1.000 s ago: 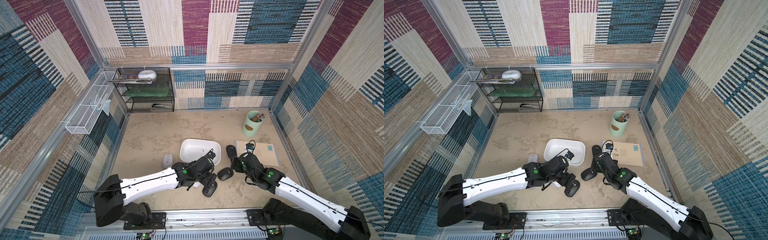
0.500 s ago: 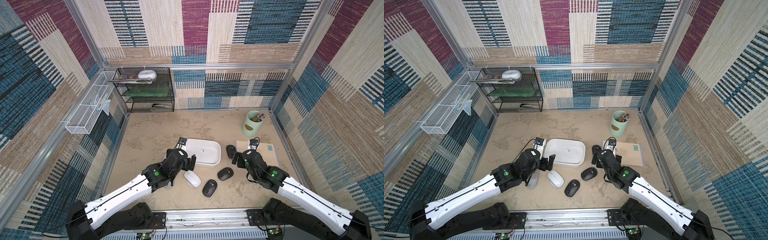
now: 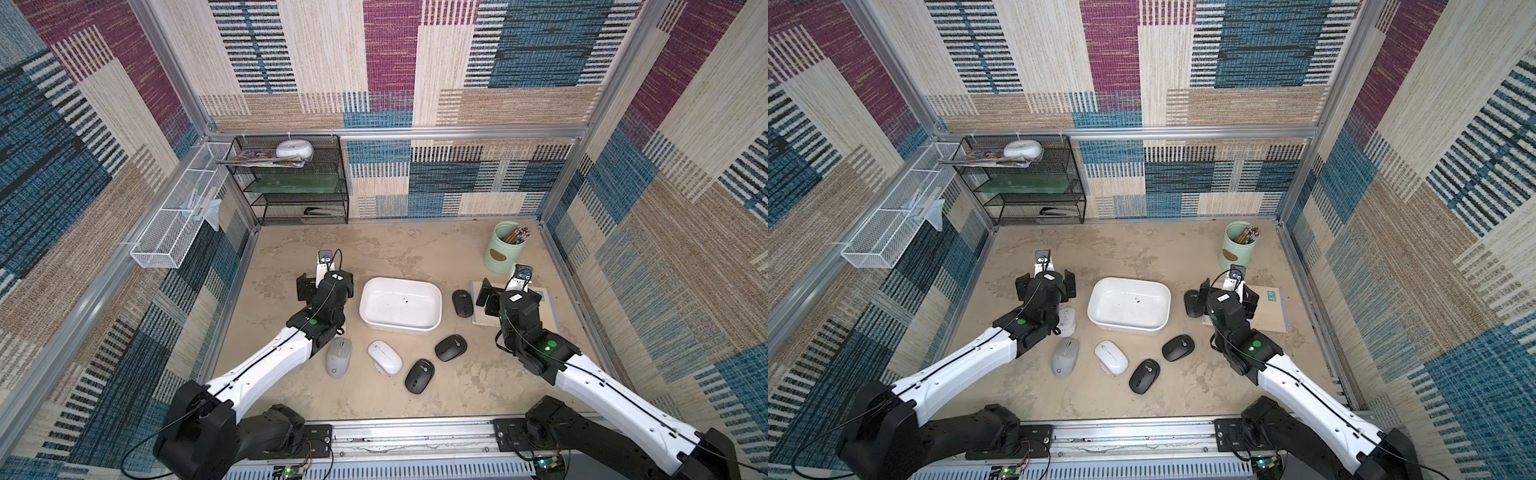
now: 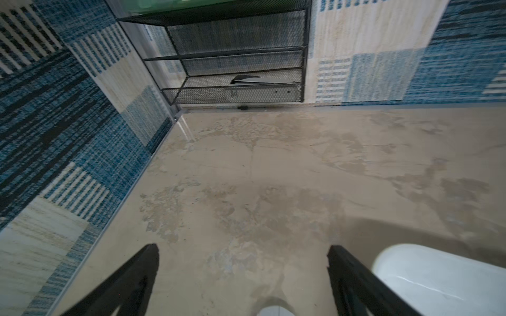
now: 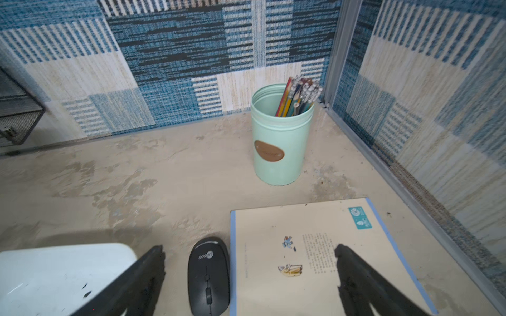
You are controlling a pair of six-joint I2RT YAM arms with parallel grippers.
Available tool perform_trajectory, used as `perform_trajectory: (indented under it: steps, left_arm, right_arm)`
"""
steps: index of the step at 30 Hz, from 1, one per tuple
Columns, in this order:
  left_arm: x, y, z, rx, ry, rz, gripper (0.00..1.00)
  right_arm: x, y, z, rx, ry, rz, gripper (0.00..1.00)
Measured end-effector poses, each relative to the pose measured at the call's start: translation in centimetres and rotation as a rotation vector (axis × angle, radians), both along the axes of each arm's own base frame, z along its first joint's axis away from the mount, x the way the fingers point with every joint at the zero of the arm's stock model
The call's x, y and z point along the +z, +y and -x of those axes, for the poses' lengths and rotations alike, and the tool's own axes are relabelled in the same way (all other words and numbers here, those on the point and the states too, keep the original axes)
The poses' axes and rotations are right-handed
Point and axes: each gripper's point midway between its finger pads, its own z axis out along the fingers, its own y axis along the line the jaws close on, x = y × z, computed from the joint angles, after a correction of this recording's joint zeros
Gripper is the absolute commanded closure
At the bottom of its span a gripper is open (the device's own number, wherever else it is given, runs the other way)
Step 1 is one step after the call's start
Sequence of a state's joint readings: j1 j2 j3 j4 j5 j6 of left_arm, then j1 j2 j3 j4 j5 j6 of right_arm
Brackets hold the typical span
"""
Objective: Take out the mouse from the storage box
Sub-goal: Reset both arms
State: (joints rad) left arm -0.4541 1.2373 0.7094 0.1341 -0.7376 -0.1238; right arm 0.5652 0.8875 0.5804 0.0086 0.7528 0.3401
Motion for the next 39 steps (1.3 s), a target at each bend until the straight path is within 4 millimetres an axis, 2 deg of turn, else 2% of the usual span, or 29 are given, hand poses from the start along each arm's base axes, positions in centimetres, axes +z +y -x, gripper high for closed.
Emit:
perform_trajectory:
  steps: [3, 6, 15, 18, 25, 28, 33, 37, 39]
  left_arm:
    - [-3.1, 3.8, 0.3, 0.063, 0.043, -0.053, 0.0]
    - [-4.6, 6.2, 0.1, 0.108, 0.06, -0.071, 0.0]
    - [-9.9, 8.4, -0.3, 0.078, 0.122, -0.06, 0.0]
    - [-10.1, 8.2, -0.9, 0.033, 0.081, -0.021, 0.0]
    - [-12.4, 9.4, -1.2, 0.01, 0.059, 0.067, 0.0]
    - [-11.7, 9.0, -1.8, -0.02, 0.021, 0.101, 0.0]
    - [-11.3, 8.7, -2.1, -0.037, 0.002, 0.121, 0.0]
    - [-11.1, 8.7, -2.1, -0.039, -0.007, 0.124, 0.0]
    - [-11.0, 8.7, -2.1, -0.039, -0.008, 0.124, 0.0]
  right_arm:
    - [0.4, -1.7, -1.2, -0.047, -0.023, 0.046, 0.01]
    - [0.0, -3.4, -2.1, -0.089, -0.022, 0.077, 0.01]
    - [-4.2, -7.0, -3.4, -0.19, 0.009, 0.148, 0.01]
    - [-5.4, -7.7, -3.6, -0.195, 0.01, 0.154, 0.01]
    - [-9.0, -8.4, -3.8, -0.132, 0.0, 0.173, 0.01]
    - [-9.9, -8.4, -4.1, -0.095, -0.015, 0.187, 0.01]
    - [-10.1, -7.8, -5.3, -0.003, -0.065, 0.197, 0.01]
    - [-12.1, -9.2, -5.4, 0.005, -0.056, 0.165, 0.01]
    - [-11.7, -8.7, -6.0, 0.043, -0.069, 0.15, 0.01]
